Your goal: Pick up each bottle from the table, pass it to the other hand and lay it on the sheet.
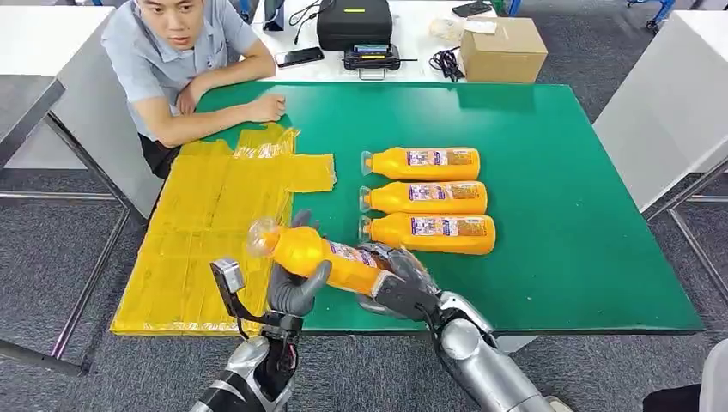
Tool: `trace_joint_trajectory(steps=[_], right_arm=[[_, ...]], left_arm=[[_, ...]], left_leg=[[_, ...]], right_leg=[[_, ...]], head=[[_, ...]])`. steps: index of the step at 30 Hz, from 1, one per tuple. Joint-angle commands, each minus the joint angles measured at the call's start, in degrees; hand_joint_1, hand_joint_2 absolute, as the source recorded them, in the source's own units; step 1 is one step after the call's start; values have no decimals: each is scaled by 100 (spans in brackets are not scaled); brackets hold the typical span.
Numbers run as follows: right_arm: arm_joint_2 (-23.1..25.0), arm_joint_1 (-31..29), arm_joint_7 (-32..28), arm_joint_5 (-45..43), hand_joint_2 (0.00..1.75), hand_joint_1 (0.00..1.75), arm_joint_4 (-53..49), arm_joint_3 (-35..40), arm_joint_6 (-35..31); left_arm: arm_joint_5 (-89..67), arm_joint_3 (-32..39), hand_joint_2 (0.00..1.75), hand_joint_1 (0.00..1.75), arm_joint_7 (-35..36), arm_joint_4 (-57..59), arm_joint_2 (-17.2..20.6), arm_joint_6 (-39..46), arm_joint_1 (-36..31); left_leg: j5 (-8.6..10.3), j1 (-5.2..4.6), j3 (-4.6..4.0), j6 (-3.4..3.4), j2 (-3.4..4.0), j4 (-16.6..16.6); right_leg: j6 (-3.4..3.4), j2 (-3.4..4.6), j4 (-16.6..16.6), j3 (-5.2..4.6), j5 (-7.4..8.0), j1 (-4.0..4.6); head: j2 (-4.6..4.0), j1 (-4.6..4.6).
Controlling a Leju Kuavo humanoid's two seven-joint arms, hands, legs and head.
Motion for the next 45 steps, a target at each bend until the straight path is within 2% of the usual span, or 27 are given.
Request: trace_joint_trajectory(steps=[1,2,4,5,7,12,16,17,18,19,21,22,23,28,29,31,32,34,35,45], right_arm=[[76,-345,-14,-27,175,171,484,239,40],[78,-341,-18,-39,175,166,468,239,39],[112,-339,-11,-136,175,134,483,173,58],[118,-338,-4,-173,175,23,489,156,71],[164,-360,29,-279,175,3,565,105,118],[280,-364,35,-371,175,0,657,87,119],[247,-88,25,-201,175,0,558,-36,-317],[220,12,9,-131,175,0,500,-87,-431],[183,147,-5,128,175,0,425,-161,-772],[156,324,-40,267,175,0,353,-279,-934],[196,612,-72,432,175,0,201,-573,-1129],[193,658,-87,469,175,0,165,-621,-1124],[257,769,-107,522,175,0,79,-788,-1200],[303,810,-122,600,175,0,-10,-882,-1161],[323,800,-123,598,175,0,-2,-906,-1155],[394,806,-208,781,175,0,-57,-1020,-1350],[418,830,-231,801,175,0,-122,-1076,-1391],[436,899,-252,842,175,0,-279,-1170,-1423],[431,912,-252,841,175,0,-309,-1208,-1407],[431,912,-252,841,175,0,-309,-1208,-1407]], left_arm=[[-171,35,175,175,-59,101,-7,173,-202],[-206,23,175,175,-72,122,2,189,-208],[-261,20,175,175,-108,104,13,233,-197],[-309,3,175,175,-140,91,19,263,-192],[-362,31,175,175,-179,76,11,322,-170],[-386,72,175,175,-182,-33,12,340,-128],[-689,-10,175,175,-10,-456,159,718,90],[-1122,-108,175,175,-95,-516,211,1191,115],[-2098,-314,175,175,-144,-430,306,2252,54],[-2710,-361,175,175,-55,-415,302,2764,66],[-3533,-182,175,175,285,-414,275,3293,97],[-3607,-113,175,175,315,-474,267,3235,132],[-4465,-57,175,175,339,-507,301,3836,135],[-4676,117,175,175,471,-760,293,3669,236],[-5153,198,175,175,455,-738,291,3836,234],[-8025,1707,175,175,293,-1340,-290,3836,584],[-8501,1960,175,175,290,-1458,-385,3836,622],[-10219,2424,175,175,601,-2119,-396,3836,709],[-11286,2307,175,175,1228,-2430,-143,3836,705],[-11286,2307,175,175,1228,-2430,-143,3836,705]], left_leg=[[-11,10,19,-14,15,4],[-15,14,22,-17,16,8],[-4,4,8,-7,7,0],[-12,10,17,-13,18,5],[-15,11,21,-16,17,6],[-13,9,19,-15,20,4],[-6,6,12,-9,9,-2],[-12,10,23,-15,15,-1],[-11,8,23,-13,11,-3],[-8,7,21,-11,1,-5],[-10,10,30,-14,-6,-8],[-7,8,25,-12,-9,-8],[-11,12,29,-15,-8,-6],[-11,7,14,-13,5,0],[-14,11,19,-16,9,1],[-10,6,9,-11,16,1],[-9,8,2,-9,17,4],[-11,9,-3,-10,18,9],[-5,5,-7,-7,13,5],[-15,13,20,-15,17,3]], right_leg=[[-17,11,-1,17,-6,12],[-21,11,0,21,-8,15],[-8,5,-1,6,-1,4],[-16,14,0,14,-5,11],[-18,13,2,19,-8,12],[-17,16,2,15,-6,10],[-11,6,-4,11,-3,6],[-18,11,-4,21,-7,11],[-16,7,-5,21,-7,9],[-13,-3,-7,22,-8,8],[-16,-9,-10,33,-11,11],[-13,-12,-11,28,-9,9],[-17,-12,-11,33,-12,13],[-15,2,-2,14,-8,8],[-19,5,-2,19,-10,12],[-13,13,-1,5,-4,6],[-11,13,0,-1,-2,9],[-12,14,5,-6,-3,9],[-8,10,3,-10,-1,5],[-17,10,-2,15,-9,13]], head=[[0,0],[0,2],[0,0],[0,0],[0,2],[0,0],[0,2],[0,2],[0,0],[0,2],[0,0],[0,2],[0,2],[0,2],[0,2],[0,0],[0,2],[0,0],[0,0],[0,2]])
